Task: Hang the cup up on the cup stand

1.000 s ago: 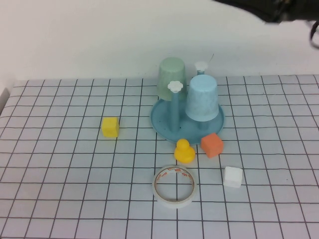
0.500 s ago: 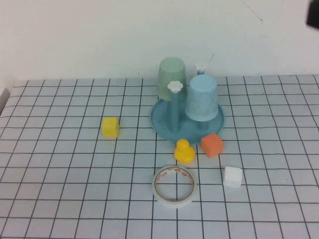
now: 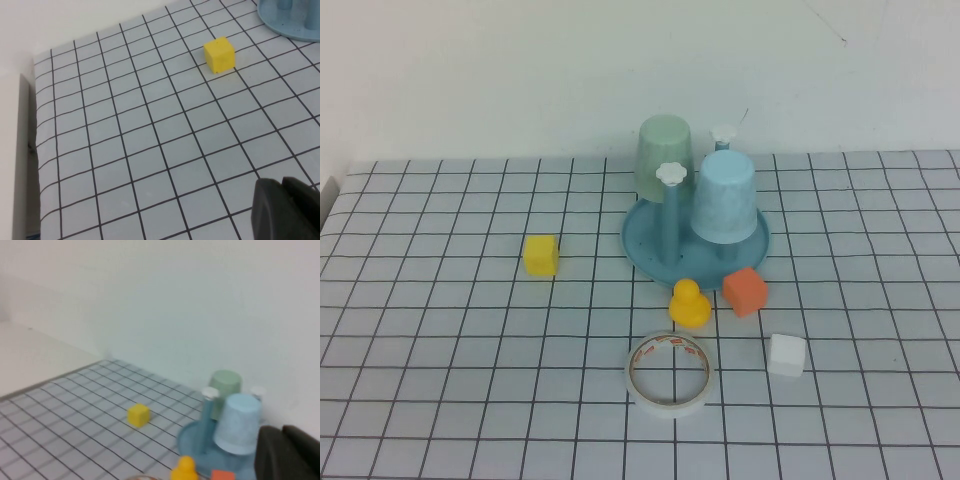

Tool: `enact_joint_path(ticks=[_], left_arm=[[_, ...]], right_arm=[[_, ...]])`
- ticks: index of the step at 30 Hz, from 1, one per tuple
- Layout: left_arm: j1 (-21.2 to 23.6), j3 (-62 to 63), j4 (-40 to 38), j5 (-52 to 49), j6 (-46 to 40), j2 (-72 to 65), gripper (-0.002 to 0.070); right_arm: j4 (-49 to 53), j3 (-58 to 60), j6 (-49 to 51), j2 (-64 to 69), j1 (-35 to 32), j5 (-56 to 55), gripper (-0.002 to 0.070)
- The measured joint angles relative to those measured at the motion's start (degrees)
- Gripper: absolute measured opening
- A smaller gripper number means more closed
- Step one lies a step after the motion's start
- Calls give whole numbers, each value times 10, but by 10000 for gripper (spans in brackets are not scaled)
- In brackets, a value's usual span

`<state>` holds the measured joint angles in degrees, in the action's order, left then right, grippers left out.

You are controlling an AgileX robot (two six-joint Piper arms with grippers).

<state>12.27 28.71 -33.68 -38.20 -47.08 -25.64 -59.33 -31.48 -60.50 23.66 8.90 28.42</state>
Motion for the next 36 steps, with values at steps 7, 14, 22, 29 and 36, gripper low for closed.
enact_joint_path(ticks=[7, 14, 22, 29, 36], left_arm=[[0, 0, 0, 0, 0, 0, -1], [0, 0, 0, 0, 0, 0, -1], [0, 0, 0, 0, 0, 0, -1], [0, 0, 0, 0, 0, 0, -1], [0, 0, 0, 0, 0, 0, -1]], right_arm=[[60, 111, 0, -128, 0, -93, -1], [117, 167, 0, -235, 0, -179, -1], [372, 244, 273, -244, -38, -211, -1], [726, 285, 708, -244, -150, -104, -1], [724, 329, 710, -244, -163, -112, -1]])
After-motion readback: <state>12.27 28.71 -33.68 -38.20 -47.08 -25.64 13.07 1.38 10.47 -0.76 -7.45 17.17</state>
